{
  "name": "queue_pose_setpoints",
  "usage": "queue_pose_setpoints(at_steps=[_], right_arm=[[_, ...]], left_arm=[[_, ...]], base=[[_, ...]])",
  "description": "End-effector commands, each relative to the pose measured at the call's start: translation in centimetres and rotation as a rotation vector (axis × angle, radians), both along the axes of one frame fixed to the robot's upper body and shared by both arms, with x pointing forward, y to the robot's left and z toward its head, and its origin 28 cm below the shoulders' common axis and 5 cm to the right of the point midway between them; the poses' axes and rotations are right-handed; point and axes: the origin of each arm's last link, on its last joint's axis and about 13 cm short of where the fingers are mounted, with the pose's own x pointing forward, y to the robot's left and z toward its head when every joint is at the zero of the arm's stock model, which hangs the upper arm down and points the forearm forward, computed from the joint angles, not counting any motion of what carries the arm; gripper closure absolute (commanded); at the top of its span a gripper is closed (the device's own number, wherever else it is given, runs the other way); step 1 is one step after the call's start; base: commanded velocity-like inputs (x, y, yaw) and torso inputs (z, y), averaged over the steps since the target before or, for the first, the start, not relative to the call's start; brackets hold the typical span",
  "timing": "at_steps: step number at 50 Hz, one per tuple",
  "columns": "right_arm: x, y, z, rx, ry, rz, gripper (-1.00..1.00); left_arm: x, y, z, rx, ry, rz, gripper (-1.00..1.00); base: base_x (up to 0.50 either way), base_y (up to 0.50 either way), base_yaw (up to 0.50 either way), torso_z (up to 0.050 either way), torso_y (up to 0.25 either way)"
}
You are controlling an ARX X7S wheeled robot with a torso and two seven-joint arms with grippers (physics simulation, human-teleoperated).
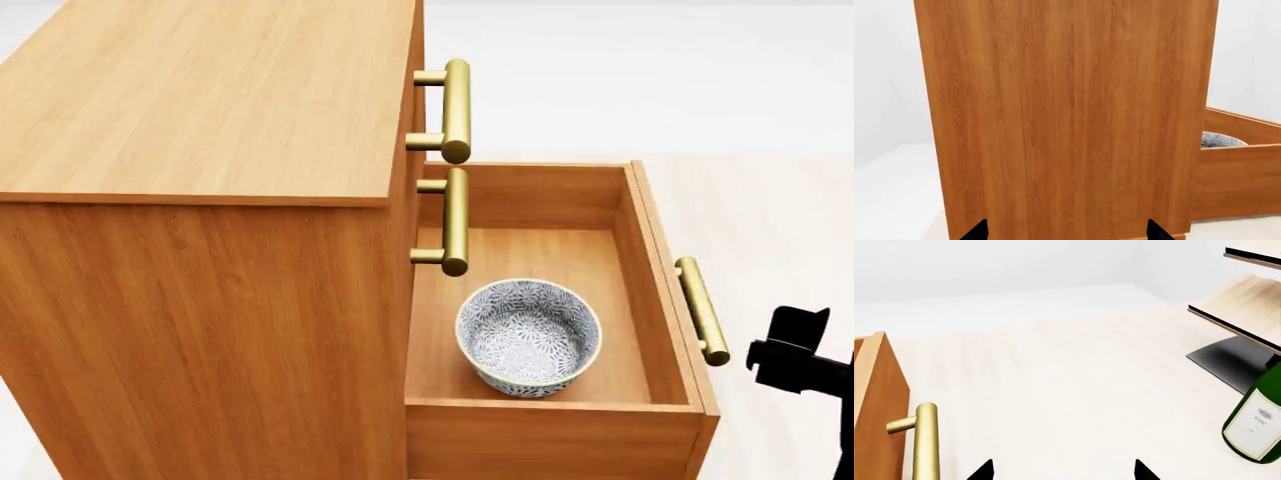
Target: Put the bowl in the bottom drawer of the cabinet and close it.
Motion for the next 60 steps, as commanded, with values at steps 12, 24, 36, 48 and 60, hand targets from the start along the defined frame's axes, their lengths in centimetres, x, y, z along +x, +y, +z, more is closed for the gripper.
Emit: queue_pose_setpoints(at_steps=[12,24,36,48,60], right_arm=[[-1.1,-0.2,-2.7,0.01,0.048,-0.011,-1.0],[-1.3,-0.2,-3.8,0.012,0.078,-0.009,-1.0],[-1.3,0.5,-3.9,0.0,0.075,0.024,-1.0],[-0.9,1.2,-4.5,-0.009,0.089,0.056,-1.0],[-0.8,1.8,-4.7,-0.007,0.1,0.076,-1.0]], left_arm=[[0.0,0.0,0.0,-0.004,-0.001,0.005,-1.0],[0.0,0.0,0.1,0.006,0.01,0.0,-1.0],[0.0,0.0,0.1,-0.023,0.0,-0.004,-1.0],[0.0,0.0,0.1,-0.019,-0.002,-0.006,-1.0],[-0.1,0.0,0.1,-0.021,-0.002,-0.006,-1.0]], base=[[0.0,0.0,0.0,0.0,0.0],[0.0,0.0,0.0,0.0,0.0],[0.0,0.0,0.0,0.0,0.0],[0.0,0.0,0.0,0.0,0.0],[0.0,0.0,0.0,0.0,0.0]])
